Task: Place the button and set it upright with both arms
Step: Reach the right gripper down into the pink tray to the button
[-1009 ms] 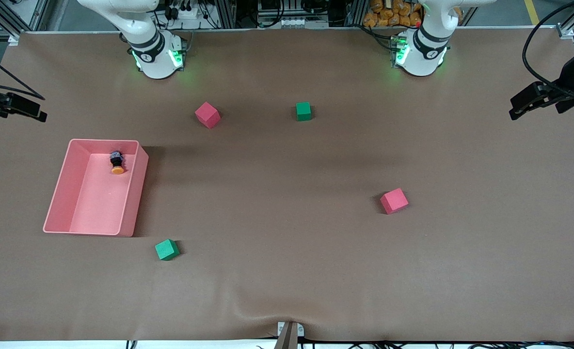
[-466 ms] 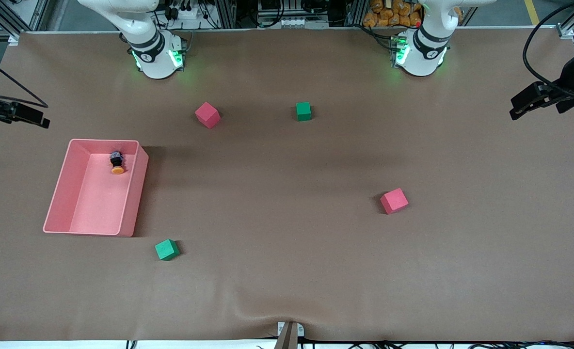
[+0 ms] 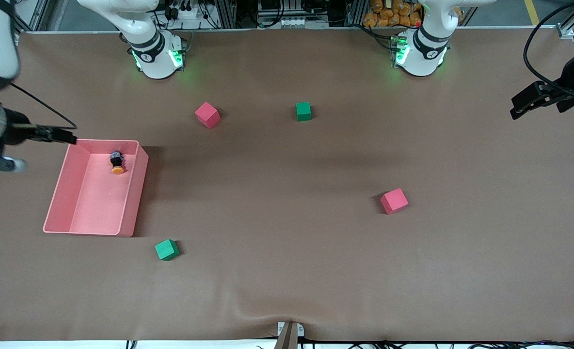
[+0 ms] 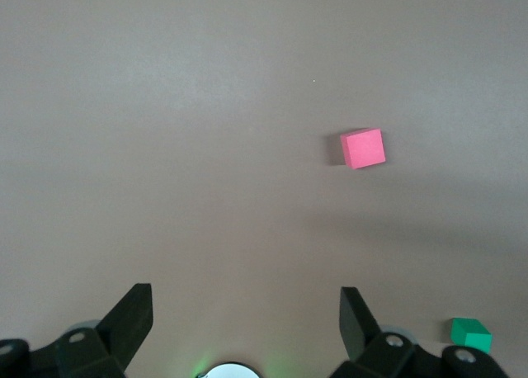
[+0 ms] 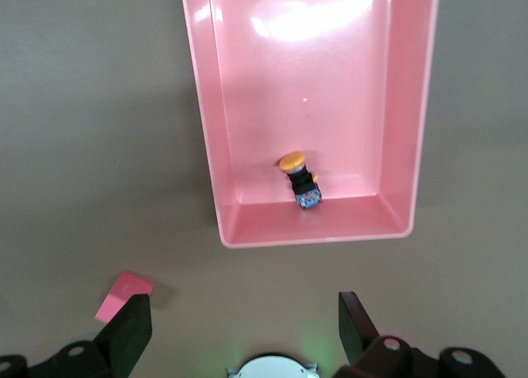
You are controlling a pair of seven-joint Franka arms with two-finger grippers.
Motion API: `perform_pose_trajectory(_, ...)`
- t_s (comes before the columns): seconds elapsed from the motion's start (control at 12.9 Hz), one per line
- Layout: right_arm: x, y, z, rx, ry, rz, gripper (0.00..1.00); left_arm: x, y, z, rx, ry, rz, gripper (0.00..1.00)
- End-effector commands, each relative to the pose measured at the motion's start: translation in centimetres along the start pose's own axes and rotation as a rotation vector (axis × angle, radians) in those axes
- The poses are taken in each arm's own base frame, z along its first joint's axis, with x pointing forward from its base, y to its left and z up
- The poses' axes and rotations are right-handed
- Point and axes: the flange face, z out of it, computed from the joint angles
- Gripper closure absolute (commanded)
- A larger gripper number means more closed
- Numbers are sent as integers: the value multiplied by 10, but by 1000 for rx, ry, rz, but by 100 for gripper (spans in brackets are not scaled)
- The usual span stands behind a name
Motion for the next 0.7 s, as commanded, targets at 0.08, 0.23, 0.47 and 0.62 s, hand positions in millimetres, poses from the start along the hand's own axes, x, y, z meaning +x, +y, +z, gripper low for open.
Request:
perform_pose_trajectory(0.08, 12, 8, 85, -19, -34, 0, 0, -12, -4, -14, 11, 11, -11, 0)
perform_pose_trajectory(0.23, 7, 25, 107, -35, -71, -11, 0, -13, -5, -16, 15, 16, -12, 0)
perform_pose_trajectory(0.47, 3, 56, 173, -18, -11, -48, 0, -12, -4, -15, 21, 15, -1, 0)
perform_pose_trajectory(0.62, 6, 52, 186, -24, 22, -93, 0, -9, -4, -10, 20, 10, -1, 0)
